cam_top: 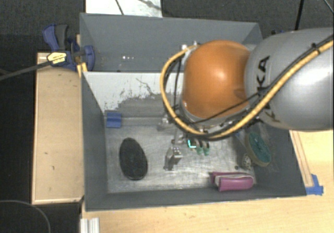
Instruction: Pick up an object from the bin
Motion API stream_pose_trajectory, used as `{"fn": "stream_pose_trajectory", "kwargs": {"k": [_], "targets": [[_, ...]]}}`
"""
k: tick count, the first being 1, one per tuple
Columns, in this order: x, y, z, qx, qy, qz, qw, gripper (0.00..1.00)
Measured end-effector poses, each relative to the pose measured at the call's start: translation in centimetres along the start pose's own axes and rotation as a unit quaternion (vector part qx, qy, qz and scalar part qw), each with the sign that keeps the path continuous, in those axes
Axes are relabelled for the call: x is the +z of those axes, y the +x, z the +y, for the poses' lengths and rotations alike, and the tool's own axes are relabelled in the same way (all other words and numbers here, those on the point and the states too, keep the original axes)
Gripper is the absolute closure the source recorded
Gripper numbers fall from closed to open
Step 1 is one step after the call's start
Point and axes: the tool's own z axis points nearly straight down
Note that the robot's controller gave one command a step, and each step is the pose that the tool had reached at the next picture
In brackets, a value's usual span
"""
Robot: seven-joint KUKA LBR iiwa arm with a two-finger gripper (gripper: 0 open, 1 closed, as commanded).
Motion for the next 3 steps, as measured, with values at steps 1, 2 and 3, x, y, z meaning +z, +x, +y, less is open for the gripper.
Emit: {"fn": "stream_pose_trajectory", "kwargs": {"k": [1,2,3], "targets": [[14.8,-2.5,7.8,0.039,0.000,0.0000,0.9993,0.00],[14.4,-2.7,7.5,0.043,0.000,-0.0024,0.9991,1.00],[1.1,-3.0,7.3,-0.055,-0.001,-0.0058,0.9985,1.00]]}}
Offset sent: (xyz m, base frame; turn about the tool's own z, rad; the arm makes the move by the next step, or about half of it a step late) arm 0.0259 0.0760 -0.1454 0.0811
